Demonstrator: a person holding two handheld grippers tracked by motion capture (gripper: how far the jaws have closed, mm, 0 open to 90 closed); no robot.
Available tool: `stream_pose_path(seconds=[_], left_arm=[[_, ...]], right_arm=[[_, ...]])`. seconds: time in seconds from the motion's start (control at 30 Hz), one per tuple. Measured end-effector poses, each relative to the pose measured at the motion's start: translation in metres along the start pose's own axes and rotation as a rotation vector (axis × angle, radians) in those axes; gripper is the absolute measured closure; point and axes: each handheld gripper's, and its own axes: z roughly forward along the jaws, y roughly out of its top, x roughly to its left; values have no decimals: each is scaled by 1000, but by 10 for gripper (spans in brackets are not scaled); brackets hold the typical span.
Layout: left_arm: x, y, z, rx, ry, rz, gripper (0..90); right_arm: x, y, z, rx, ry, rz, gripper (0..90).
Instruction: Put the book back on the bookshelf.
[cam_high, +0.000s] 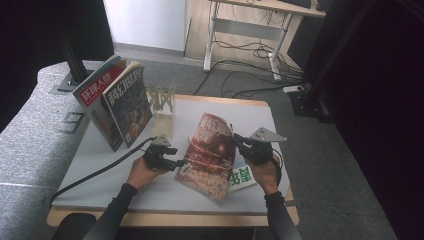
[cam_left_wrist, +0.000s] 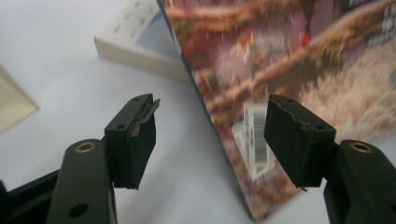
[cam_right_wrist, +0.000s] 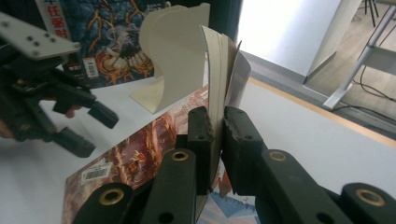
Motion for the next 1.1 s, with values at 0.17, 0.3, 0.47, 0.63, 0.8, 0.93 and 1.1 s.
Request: stream_pose_path(seconds=[0.17,0.3,0.47,0.63,0.8,0.93,1.1], left_arm=[[6,13,7,6,-17,2,339],[9,18,19,34,-29,10,346],[10,19,24,32,-102,3,429],[7,20,21,42,-111,8,570],[8,20,14,47,-113,5,643],[7,17,7,29,-116,8,687],[5,15,-4,8,-118,20,740]], right_arm=[[9,6,-6,-23,17,-30,794],[14,10,-11,-36,31,-46,792],[18,10,-14,-43,40,-60,789],[16,8,-15,-55,52,-47,788],[17,8,-17,-69,66,-42,786],[19,9,-19,-73,69,-45,784],[19,11,-20,-75,79,-42,778]])
